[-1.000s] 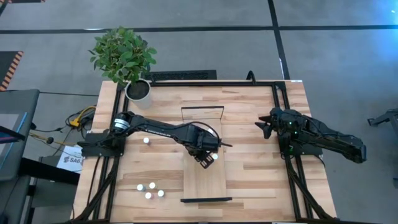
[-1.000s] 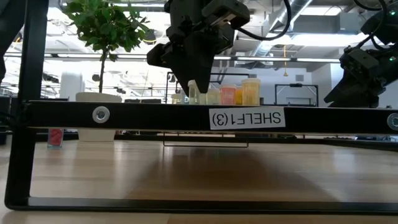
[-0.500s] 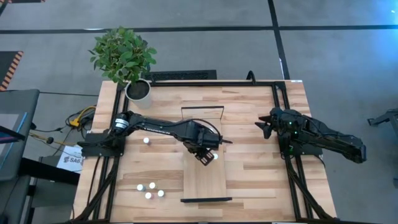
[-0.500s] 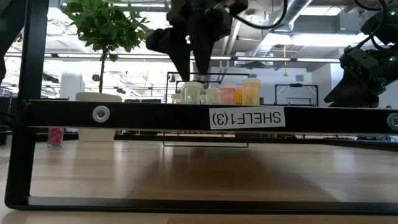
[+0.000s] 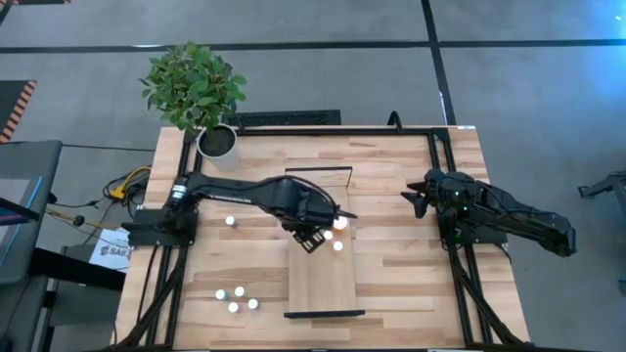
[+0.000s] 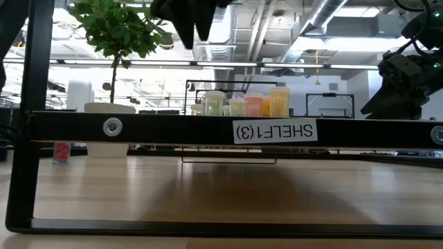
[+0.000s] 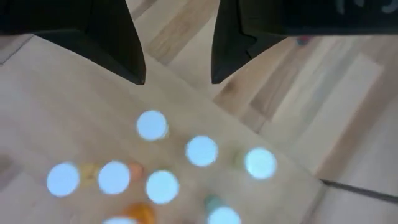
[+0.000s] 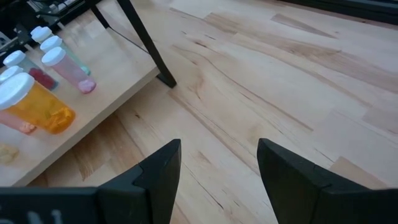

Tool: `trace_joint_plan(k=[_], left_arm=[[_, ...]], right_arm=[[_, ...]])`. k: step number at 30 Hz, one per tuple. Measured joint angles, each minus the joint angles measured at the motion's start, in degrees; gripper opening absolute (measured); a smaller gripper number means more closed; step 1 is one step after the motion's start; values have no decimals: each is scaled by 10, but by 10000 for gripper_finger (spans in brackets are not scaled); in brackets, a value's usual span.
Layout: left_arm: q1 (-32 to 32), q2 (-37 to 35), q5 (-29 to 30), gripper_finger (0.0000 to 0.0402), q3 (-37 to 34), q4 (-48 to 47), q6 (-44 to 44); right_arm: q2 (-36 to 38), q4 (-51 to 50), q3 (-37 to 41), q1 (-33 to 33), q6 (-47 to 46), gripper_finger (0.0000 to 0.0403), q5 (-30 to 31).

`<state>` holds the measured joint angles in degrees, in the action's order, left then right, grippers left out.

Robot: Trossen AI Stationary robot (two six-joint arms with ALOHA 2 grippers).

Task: Pick and place medicine bottles onto shelf by color
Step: Put the blue pill bottle on the shelf

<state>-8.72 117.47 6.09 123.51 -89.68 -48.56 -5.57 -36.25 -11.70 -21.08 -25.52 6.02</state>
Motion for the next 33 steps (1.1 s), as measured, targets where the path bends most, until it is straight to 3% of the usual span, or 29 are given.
trace_joint_plan(k=[5, 11, 21, 26, 33], left_arm=[[-1, -73, 20, 171, -78, 1, 3], [3, -208, 23, 171, -276, -2, -50], [8, -386, 3, 171, -578, 137, -180], [22, -432, 2, 171, -661, 180, -186], [39, -445, 3, 171, -706, 198, -151]], right_arm=[[0, -1, 0, 0, 0, 234, 0], [0, -1, 0, 0, 0, 234, 0], [0, 0, 0, 0, 0, 234, 0], [0, -1, 0, 0, 0, 234, 0], [0, -1, 0, 0, 0, 234, 0]])
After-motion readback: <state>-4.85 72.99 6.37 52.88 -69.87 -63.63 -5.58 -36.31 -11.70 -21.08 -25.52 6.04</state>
